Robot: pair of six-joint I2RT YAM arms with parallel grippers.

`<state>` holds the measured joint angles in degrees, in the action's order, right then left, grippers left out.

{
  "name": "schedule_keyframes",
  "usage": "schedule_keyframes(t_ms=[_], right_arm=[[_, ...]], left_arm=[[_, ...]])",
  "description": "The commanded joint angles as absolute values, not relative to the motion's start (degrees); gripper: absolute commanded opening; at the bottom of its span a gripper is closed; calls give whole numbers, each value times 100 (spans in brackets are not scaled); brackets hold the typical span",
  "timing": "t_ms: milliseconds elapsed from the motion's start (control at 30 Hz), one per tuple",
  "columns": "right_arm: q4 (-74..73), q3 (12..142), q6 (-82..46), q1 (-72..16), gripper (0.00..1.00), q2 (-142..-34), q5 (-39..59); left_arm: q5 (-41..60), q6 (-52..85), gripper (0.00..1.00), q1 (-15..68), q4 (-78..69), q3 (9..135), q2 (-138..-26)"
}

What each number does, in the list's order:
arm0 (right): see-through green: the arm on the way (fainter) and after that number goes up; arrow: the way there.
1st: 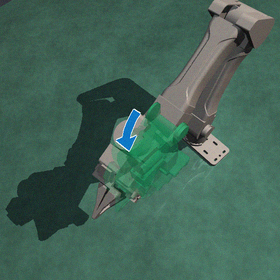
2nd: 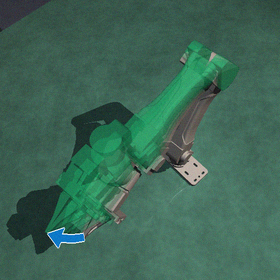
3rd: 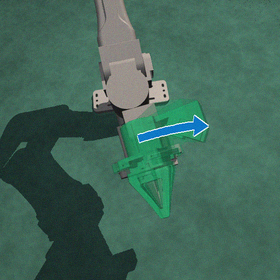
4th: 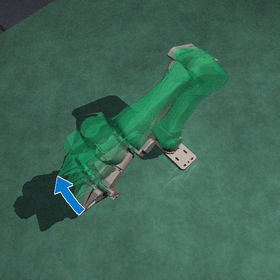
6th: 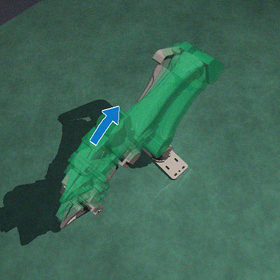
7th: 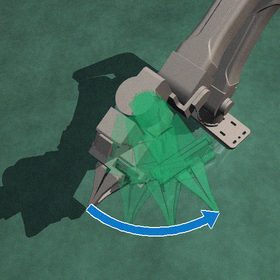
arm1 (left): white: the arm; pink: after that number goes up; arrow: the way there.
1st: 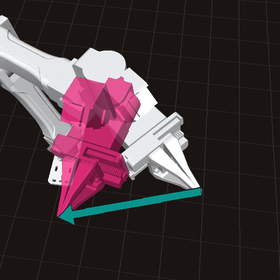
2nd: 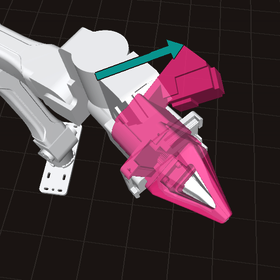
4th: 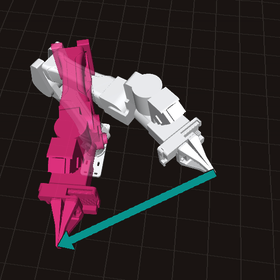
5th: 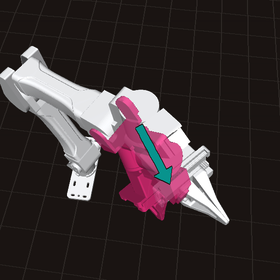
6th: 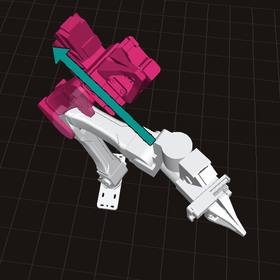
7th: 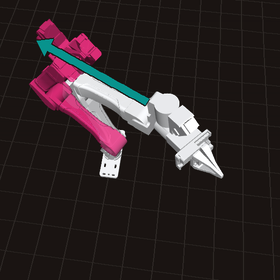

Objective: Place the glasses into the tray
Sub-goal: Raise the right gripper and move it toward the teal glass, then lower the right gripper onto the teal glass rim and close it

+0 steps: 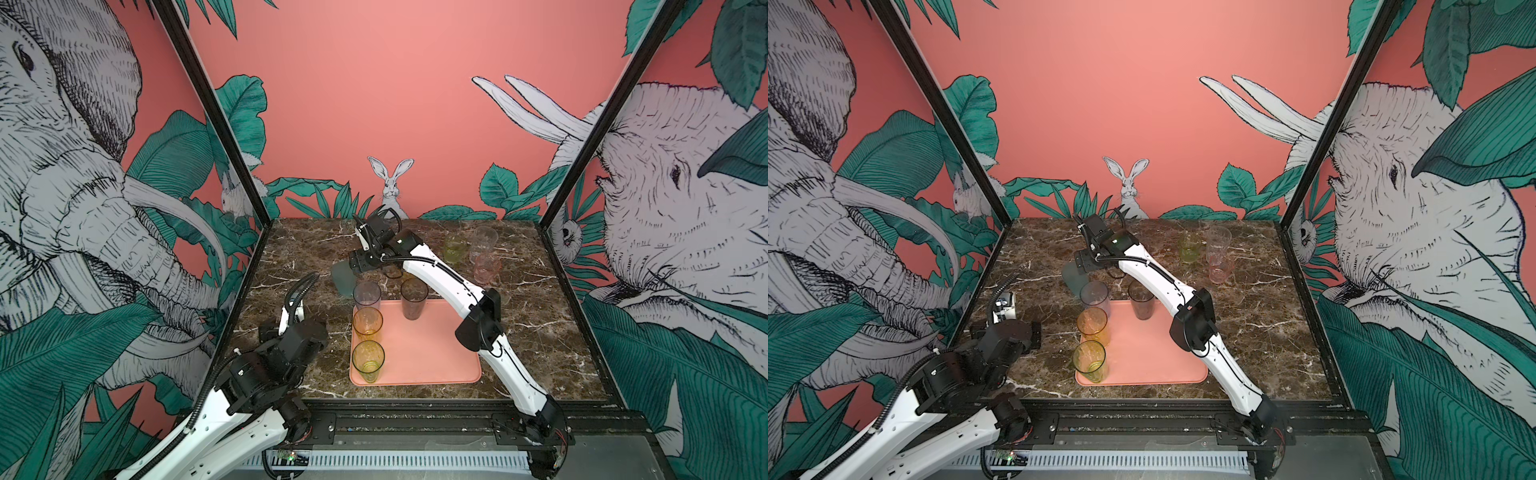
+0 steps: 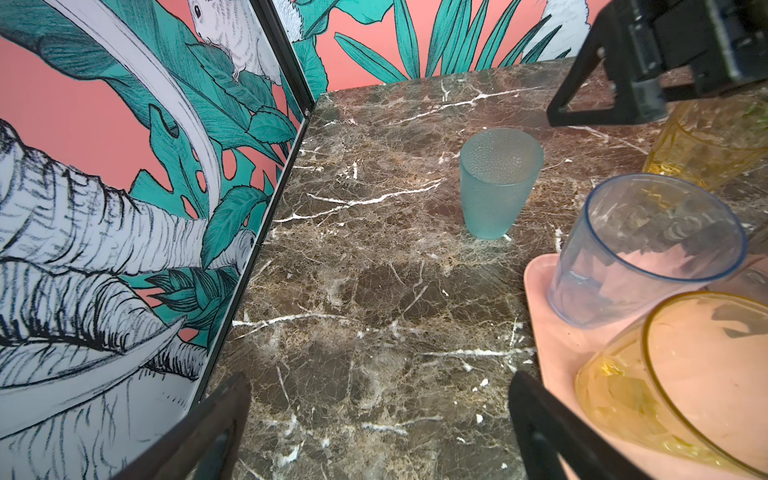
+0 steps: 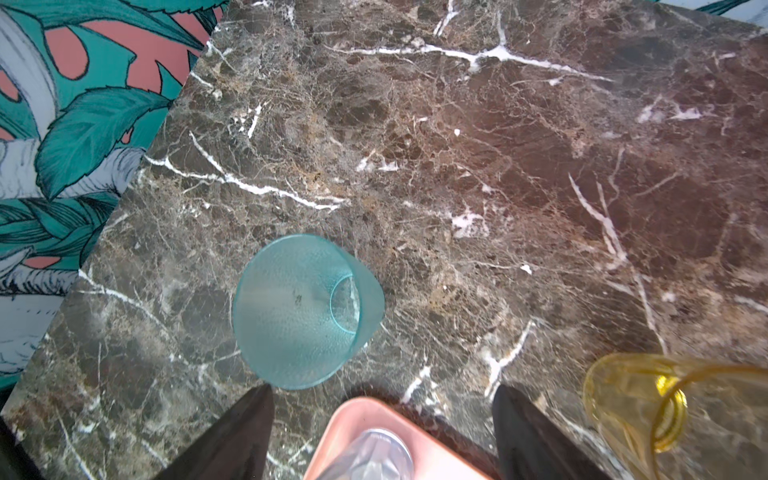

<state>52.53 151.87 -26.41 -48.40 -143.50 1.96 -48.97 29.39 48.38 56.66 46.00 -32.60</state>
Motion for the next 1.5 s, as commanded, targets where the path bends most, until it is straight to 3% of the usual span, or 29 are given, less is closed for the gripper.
schedule_keyframes(t_ms=[0,667,1300,1467], right_arm=[[5053,15332,-2840,-4887,84,-14518,159],[4725,15469,-3182,-4887,77,-14978,224],[4601,15451,-3190,-4887,62,-15091,253],[4584,15425,-3181,-4887,52,-15117,245]], left_arm=[[-5036,3062,97,4812,5704,4542,-3280],[-5047,3076,97,4809,5728,4544,-3258],[-5043,3095,97,4810,5729,4535,-3245],[-5042,3103,97,4808,5721,4527,-3244]])
